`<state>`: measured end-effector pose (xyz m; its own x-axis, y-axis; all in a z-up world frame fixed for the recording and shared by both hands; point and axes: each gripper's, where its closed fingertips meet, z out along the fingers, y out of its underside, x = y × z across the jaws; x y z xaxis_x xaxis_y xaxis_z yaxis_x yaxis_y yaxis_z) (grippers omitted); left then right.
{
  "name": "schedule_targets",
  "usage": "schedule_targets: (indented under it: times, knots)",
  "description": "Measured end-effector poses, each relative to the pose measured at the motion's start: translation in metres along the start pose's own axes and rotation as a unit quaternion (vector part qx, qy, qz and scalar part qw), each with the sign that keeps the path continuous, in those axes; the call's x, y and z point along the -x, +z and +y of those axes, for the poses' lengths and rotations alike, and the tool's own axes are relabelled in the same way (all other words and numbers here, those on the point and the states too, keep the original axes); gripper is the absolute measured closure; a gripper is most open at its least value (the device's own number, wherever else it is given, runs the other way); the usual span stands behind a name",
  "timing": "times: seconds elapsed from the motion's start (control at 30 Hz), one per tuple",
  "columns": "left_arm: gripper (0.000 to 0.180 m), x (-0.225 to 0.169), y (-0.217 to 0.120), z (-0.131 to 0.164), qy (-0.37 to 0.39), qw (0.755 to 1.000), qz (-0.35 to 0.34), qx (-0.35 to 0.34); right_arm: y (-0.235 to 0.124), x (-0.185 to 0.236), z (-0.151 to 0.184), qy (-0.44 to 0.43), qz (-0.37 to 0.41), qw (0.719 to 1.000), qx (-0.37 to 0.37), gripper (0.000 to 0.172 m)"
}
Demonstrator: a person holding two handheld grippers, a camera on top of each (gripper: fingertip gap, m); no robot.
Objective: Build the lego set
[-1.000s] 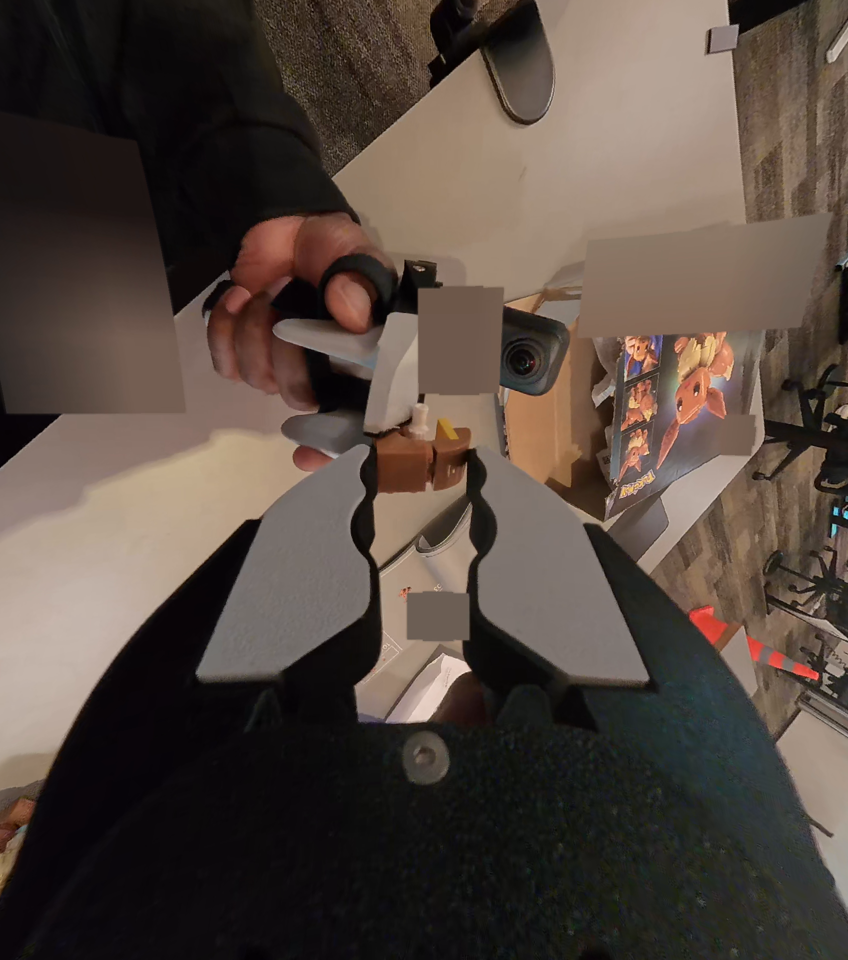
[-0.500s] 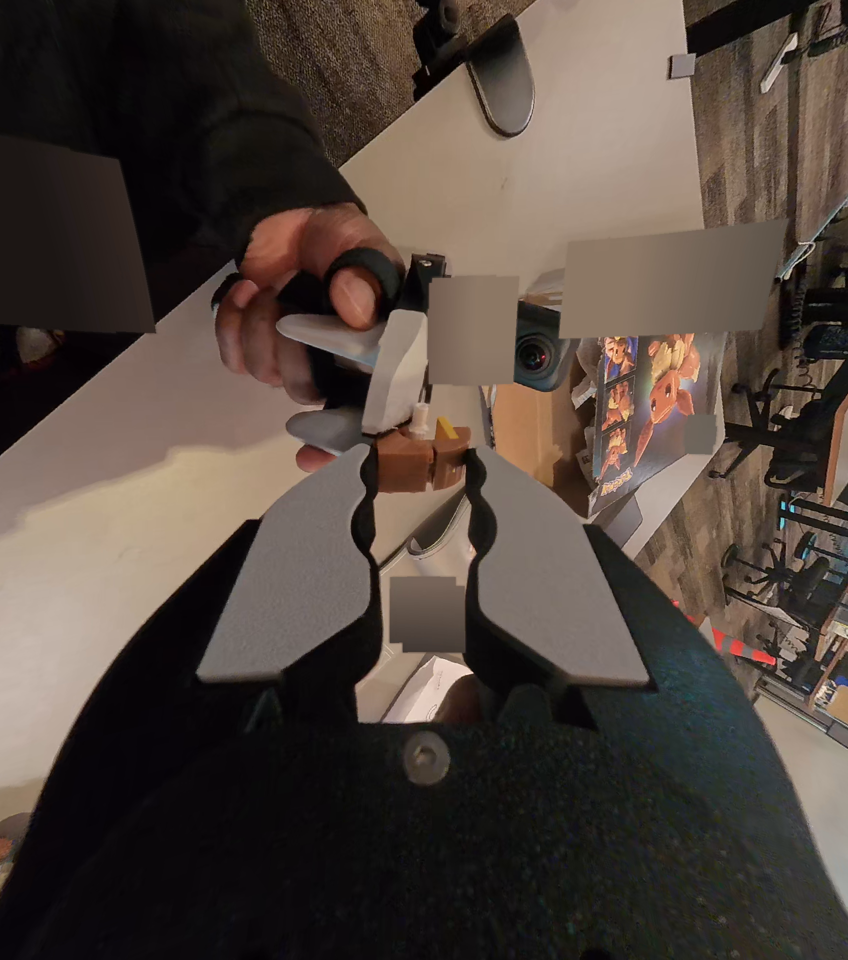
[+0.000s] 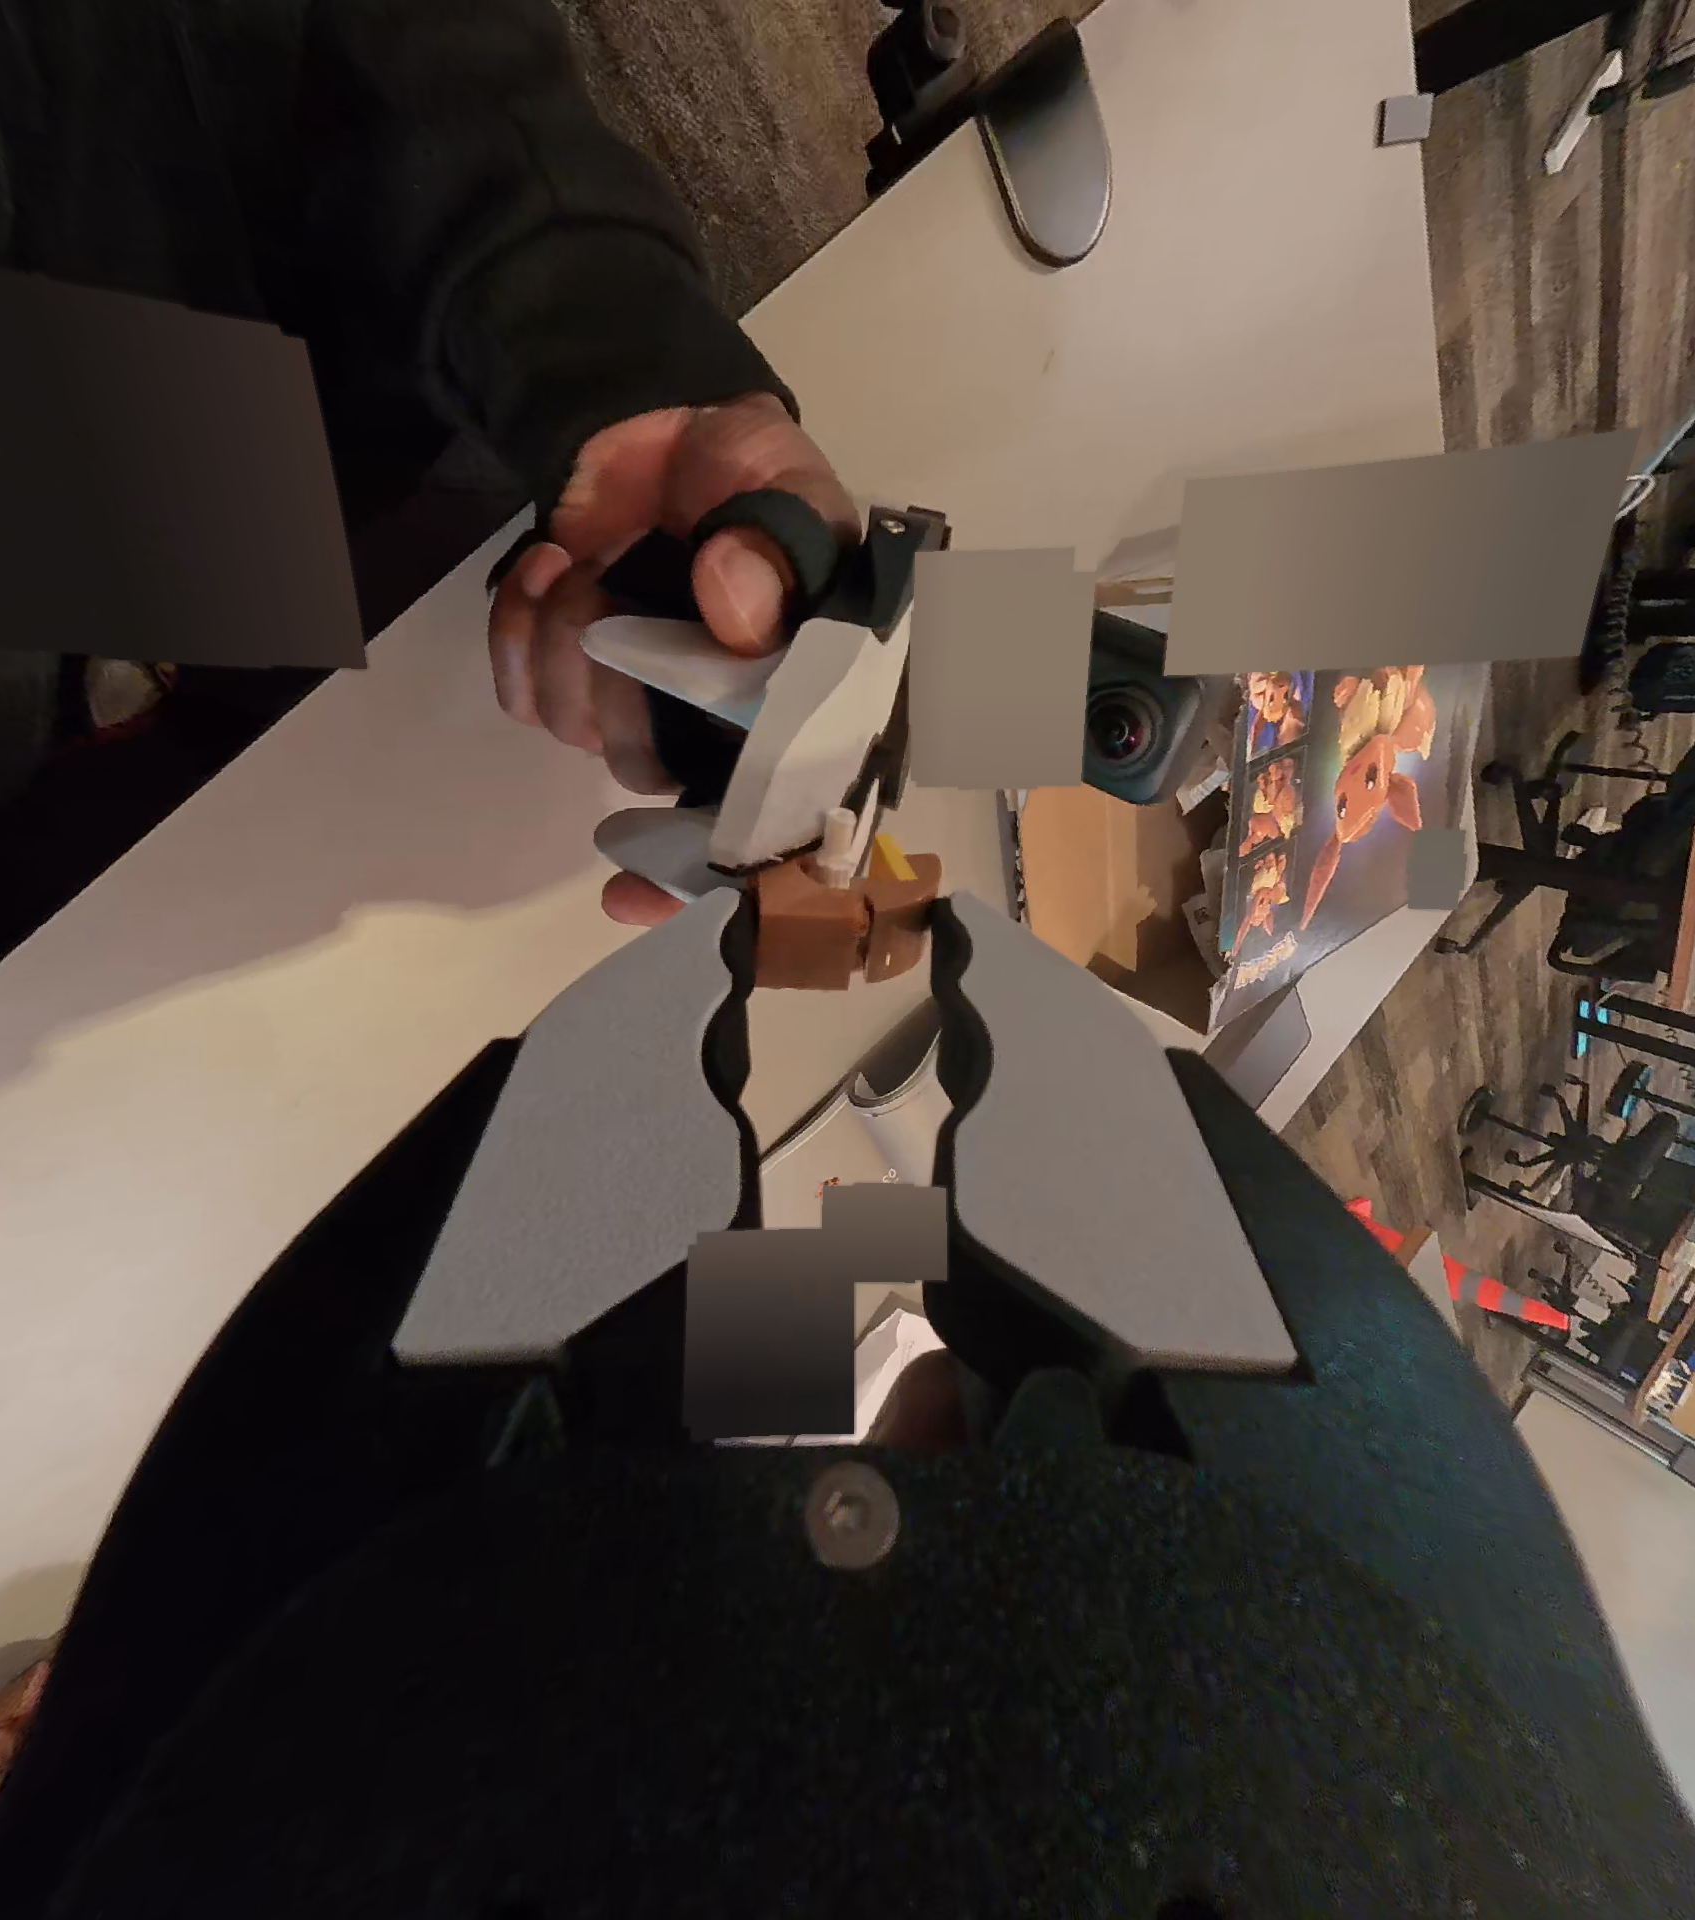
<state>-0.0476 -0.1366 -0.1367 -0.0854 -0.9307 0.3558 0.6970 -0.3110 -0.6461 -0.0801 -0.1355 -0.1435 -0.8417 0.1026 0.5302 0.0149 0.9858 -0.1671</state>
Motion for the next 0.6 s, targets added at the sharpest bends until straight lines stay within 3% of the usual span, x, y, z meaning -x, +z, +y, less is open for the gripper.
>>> schedule_targets:
  times: [0.6]
  knots:
    - [0.159,0.007,-0.014,-0.015,0.019,0.999,-0.04,-0.032,0.004,-0.014,0.01,0.007,0.112,0.993,0.033,0.14]
